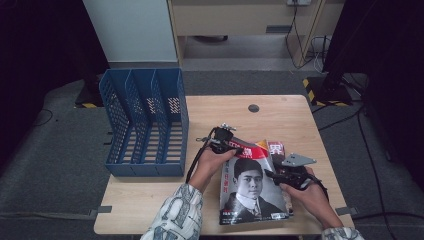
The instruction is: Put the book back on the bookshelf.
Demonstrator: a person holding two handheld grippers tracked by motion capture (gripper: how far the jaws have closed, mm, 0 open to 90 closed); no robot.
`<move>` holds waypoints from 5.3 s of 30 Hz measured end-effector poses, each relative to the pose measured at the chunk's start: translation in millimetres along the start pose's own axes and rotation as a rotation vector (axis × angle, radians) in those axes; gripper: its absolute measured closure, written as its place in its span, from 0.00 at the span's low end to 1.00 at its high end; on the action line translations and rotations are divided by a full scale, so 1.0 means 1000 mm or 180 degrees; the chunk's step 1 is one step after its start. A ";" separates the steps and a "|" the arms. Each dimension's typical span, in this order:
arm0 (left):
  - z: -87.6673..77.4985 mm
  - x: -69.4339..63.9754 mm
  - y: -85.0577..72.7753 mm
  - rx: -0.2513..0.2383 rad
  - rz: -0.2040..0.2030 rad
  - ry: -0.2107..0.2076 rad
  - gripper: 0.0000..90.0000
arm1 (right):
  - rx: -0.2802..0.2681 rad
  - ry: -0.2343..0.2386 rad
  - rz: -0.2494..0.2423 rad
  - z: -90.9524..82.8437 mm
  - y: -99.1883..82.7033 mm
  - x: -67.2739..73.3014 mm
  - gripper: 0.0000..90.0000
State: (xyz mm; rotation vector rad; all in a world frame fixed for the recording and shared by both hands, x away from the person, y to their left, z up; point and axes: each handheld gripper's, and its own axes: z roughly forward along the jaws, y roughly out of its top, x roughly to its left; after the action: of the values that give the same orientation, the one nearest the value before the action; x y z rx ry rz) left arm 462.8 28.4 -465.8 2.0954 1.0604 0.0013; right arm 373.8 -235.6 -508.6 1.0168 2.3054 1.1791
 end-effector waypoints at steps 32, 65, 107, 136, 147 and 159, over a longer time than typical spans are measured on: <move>-0.011 0.001 0.004 0.0042 0.0009 -0.0273 0.89 | -0.0023 0.0003 0.0060 0.004 0.000 0.002 0.50; -0.056 -0.007 0.013 -0.0280 0.0133 -0.0488 0.96 | 0.0379 -0.0975 0.0820 -0.013 -0.041 -0.060 0.34; -0.161 -0.022 0.075 -0.1104 0.0281 0.0012 0.96 | 0.0294 -0.0999 0.0789 -0.011 -0.042 -0.059 0.34; -0.202 -0.017 0.080 -0.1267 0.0249 0.0186 0.96 | 0.0296 -0.0997 0.0818 -0.011 -0.042 -0.058 0.34; -0.214 -0.017 0.082 -0.1319 0.0244 0.0198 0.96 | 0.0294 -0.0993 0.0803 -0.011 -0.043 -0.058 0.34; -0.235 -0.007 0.078 -0.1408 0.0173 0.0273 0.96 | 0.0303 -0.0990 0.0811 -0.011 -0.042 -0.058 0.34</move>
State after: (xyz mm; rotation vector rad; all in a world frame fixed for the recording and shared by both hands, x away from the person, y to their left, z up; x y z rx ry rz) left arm 435.9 145.6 -248.7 1.7321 0.9512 0.3262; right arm 388.3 -301.3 -536.9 1.4516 2.0473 0.9257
